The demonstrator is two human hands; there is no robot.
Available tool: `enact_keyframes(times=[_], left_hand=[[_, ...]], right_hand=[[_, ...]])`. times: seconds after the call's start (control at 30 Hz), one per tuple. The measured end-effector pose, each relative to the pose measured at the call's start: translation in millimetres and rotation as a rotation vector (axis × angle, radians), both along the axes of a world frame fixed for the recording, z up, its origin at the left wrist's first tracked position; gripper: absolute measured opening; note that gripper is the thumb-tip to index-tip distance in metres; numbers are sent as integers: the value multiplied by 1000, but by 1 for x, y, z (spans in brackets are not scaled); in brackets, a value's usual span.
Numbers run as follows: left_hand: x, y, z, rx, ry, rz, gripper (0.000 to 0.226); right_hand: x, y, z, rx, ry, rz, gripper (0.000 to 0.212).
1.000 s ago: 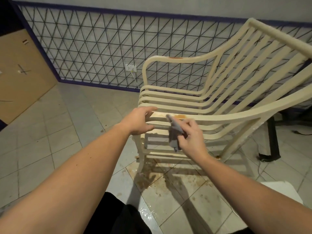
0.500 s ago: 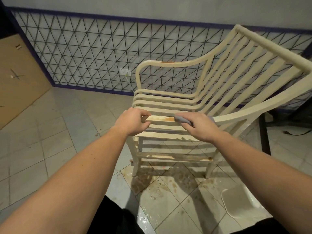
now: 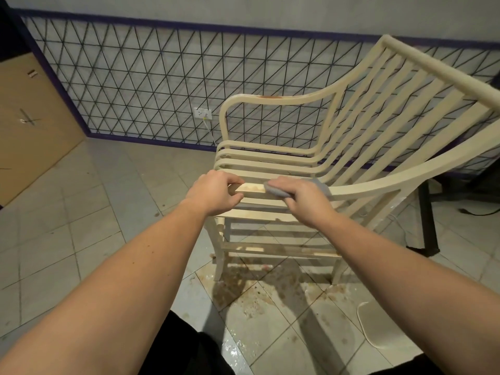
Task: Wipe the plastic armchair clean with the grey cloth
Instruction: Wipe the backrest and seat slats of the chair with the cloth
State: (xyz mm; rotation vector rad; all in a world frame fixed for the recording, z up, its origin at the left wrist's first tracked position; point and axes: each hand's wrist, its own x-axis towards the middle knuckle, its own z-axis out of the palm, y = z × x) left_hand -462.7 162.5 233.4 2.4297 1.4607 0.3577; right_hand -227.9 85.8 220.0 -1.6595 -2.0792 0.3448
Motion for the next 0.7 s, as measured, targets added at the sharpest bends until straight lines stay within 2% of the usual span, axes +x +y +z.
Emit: enact_keyframes(times=[0.07,0.13,0.23,0.3,0.43,0.57,0.7], left_hand=[[0,1,-1,9,-5,4,30],[0,1,-2,9,-2,2,31],[0,2,-2,16,9,-9,31],[-1,2,-2,17,9,-11,31],[-1,2,-3,26,0,-11,30],[-1,2,-3,13,-3,-12,30],[-1,1,-2,8,-1,-14,30]], right_hand=[[1,-4,-3,15,-73,121,63],[15,-6,2,46,-88,148,64],[25,-3,12,90,42,-59,62],[14,2,10,37,38,-86,59],[5,-5,-12,56,-146,60,44],[24,-1,7,-94,-47,76,39],[22,10,17,-66,-180,127,45]])
